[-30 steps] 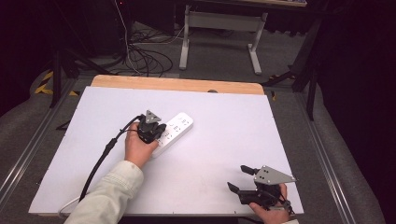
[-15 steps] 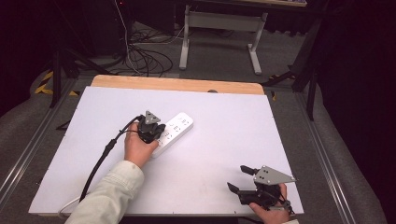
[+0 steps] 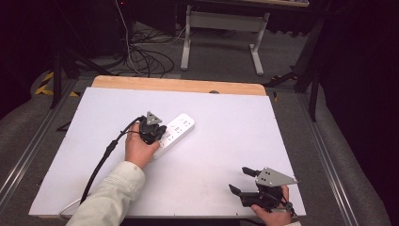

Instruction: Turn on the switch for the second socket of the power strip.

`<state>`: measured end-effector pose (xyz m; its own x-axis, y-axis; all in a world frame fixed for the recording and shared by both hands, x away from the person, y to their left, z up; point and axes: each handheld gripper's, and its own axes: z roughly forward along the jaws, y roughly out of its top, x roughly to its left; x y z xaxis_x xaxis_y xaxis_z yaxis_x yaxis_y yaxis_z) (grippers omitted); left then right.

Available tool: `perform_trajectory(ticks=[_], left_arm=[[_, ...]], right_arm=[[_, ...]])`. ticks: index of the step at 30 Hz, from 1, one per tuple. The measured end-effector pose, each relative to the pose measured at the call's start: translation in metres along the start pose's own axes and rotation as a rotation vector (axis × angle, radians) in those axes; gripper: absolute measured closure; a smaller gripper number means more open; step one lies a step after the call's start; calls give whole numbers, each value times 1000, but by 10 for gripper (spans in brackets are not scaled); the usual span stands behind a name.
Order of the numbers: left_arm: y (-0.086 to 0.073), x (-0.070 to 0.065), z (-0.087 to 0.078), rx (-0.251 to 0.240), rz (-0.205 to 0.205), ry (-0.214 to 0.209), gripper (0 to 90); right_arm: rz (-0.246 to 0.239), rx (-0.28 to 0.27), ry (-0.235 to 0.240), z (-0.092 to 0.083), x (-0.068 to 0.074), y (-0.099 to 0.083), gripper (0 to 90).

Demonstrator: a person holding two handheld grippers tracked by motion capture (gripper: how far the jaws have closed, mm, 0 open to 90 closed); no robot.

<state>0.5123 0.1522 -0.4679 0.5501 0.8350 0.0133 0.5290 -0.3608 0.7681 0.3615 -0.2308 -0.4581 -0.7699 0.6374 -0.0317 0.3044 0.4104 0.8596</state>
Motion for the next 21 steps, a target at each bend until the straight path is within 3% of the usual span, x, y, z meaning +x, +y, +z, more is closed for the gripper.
perform_trajectory(ticks=[12, 17, 21], left_arm=[[1, -1, 1, 11, 28, 20, 900], [1, 1, 1, 18, -14, -9, 900], [0, 1, 1, 19, -11, -2, 900]], right_arm=[[1, 1, 3, 0, 1, 0, 249], [3, 0, 4, 0, 1, 0, 248], [4, 0, 4, 0, 1, 0, 248]])
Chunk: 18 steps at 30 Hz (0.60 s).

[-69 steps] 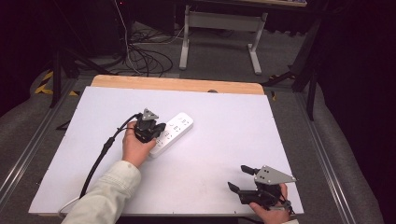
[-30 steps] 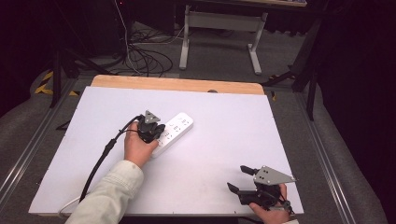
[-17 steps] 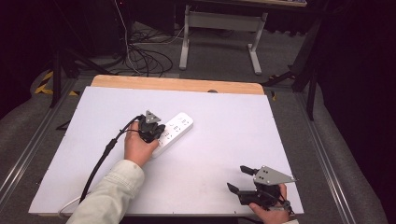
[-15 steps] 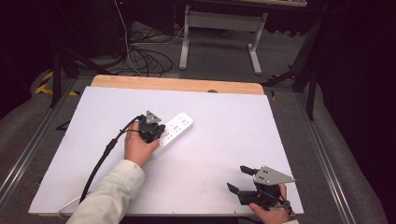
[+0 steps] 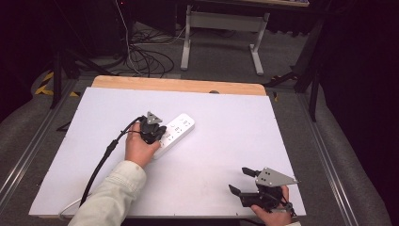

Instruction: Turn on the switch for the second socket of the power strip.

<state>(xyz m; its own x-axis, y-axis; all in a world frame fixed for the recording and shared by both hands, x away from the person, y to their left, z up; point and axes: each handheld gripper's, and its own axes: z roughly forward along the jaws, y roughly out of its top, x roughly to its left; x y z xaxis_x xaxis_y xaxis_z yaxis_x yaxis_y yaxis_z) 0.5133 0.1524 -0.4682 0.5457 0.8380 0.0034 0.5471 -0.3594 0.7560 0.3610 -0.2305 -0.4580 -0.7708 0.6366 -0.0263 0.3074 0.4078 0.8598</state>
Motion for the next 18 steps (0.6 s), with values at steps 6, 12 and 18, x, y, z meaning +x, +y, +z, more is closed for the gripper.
perform_trajectory(ticks=[6, 12, 18], left_arm=[[1, -1, 1, 8, 0, 3, 900], [1, 0, 1, 13, -3, 0, 900], [0, 3, -1, -38, 11, 0, 900]], right_arm=[[0, 1, 1, 0, 0, 0, 248], [0, 2, 1, 0, 0, 0, 248], [1, 2, -2, 0, -1, -1, 248]])
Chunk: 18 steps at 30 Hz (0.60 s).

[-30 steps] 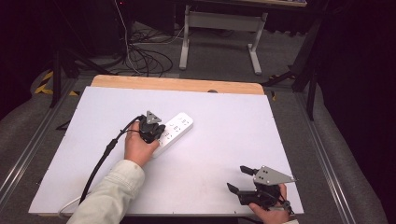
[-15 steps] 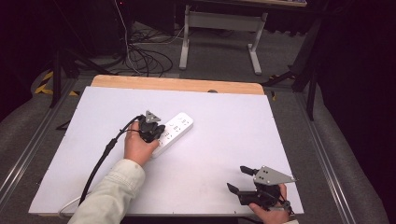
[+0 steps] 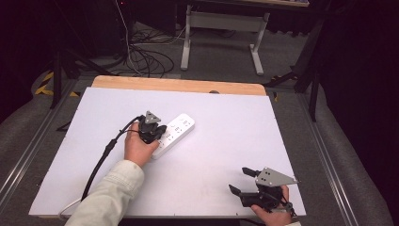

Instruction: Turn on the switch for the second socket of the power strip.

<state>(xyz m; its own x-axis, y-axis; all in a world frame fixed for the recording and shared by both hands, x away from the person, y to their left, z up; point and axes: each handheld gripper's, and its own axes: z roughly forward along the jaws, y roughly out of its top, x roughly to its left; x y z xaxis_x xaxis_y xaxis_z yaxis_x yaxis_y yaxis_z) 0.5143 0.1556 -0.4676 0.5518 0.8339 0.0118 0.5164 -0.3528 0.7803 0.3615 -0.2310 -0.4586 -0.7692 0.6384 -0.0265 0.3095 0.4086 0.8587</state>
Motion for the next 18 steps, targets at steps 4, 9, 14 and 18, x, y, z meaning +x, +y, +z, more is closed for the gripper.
perform_trajectory(ticks=[4, 9, 14, 18], left_arm=[[4, -3, -3, -18, -27, -31, 900], [9, -1, -12, -22, -51, -48, 900], [20, -8, -28, -36, -31, -71, 900], [26, -13, -34, -45, -1, -73, 900]], right_arm=[[0, 2, -1, 1, 0, 0, 248], [0, 0, -3, -1, 0, 0, 248], [-4, 3, -3, 0, 1, 0, 248], [-3, 5, -6, 0, 1, 0, 248]])
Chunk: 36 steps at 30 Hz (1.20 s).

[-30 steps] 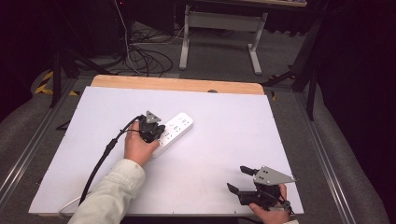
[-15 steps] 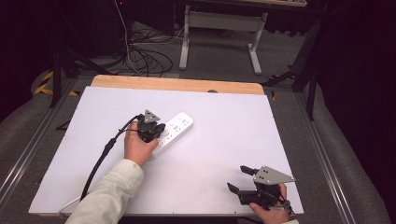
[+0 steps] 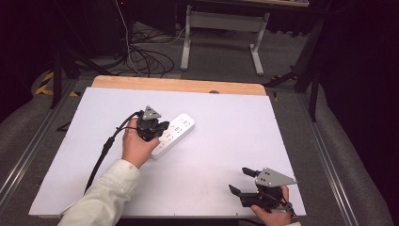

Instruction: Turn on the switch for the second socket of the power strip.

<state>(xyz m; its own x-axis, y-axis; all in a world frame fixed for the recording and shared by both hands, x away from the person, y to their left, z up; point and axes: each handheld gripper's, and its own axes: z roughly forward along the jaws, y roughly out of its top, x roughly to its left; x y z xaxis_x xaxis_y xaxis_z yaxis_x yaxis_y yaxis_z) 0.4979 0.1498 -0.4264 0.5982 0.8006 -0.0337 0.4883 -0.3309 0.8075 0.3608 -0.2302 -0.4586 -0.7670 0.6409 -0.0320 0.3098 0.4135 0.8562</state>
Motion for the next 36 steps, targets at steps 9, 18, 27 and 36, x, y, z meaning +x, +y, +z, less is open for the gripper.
perform_trajectory(ticks=[9, 18, 27, 36], left_arm=[[4, -4, -11, -27, -20, -1, 763], [9, -5, -42, -80, -48, -35, 524], [10, -2, -72, -114, -66, -89, 339], [3, -5, -106, -176, -2, -80, 245]], right_arm=[[1, -4, 2, -1, 0, 0, 248], [2, -4, -2, -1, 0, 0, 248], [4, -5, -2, -1, 0, 0, 247], [4, -8, -1, -2, 0, 0, 246]])
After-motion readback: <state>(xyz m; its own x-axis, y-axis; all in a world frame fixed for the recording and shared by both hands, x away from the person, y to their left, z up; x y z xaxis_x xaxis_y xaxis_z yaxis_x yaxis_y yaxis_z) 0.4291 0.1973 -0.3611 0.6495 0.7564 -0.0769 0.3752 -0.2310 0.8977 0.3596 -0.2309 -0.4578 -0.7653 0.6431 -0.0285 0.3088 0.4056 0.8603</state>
